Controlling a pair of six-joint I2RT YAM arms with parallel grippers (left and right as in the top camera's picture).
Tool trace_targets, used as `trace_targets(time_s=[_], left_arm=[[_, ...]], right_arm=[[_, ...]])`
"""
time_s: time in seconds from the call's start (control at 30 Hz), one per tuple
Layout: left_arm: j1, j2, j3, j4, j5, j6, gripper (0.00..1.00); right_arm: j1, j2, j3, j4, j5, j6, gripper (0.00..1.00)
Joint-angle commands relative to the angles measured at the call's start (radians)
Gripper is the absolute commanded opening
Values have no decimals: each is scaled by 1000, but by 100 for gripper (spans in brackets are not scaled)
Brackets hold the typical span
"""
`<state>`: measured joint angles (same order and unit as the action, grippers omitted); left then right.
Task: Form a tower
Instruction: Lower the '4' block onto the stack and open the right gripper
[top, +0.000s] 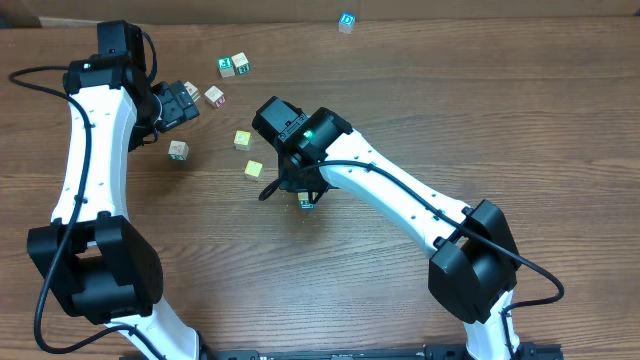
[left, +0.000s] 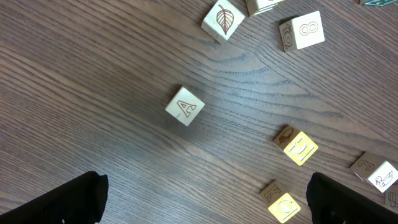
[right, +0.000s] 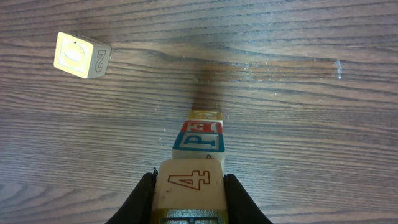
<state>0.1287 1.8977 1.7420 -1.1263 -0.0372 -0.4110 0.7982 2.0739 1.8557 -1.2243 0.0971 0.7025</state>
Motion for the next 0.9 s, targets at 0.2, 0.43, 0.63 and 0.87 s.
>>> trace_targets(time_s=[0.2,0.43,0.63,0.87], left_arm=[[-1,-22,18,1,5,15,100],[-1,-22,18,1,5,15,99],[-1,-22,18,1,5,15,100],[-1,-22,18,1,5,15,100]], right_arm=[[-1,5,-5,4,16,-4,25],[-1,5,-5,5,26,-3,30],[-1,5,-5,5,26,-3,30],[-1,5,-5,4,26,-3,38]])
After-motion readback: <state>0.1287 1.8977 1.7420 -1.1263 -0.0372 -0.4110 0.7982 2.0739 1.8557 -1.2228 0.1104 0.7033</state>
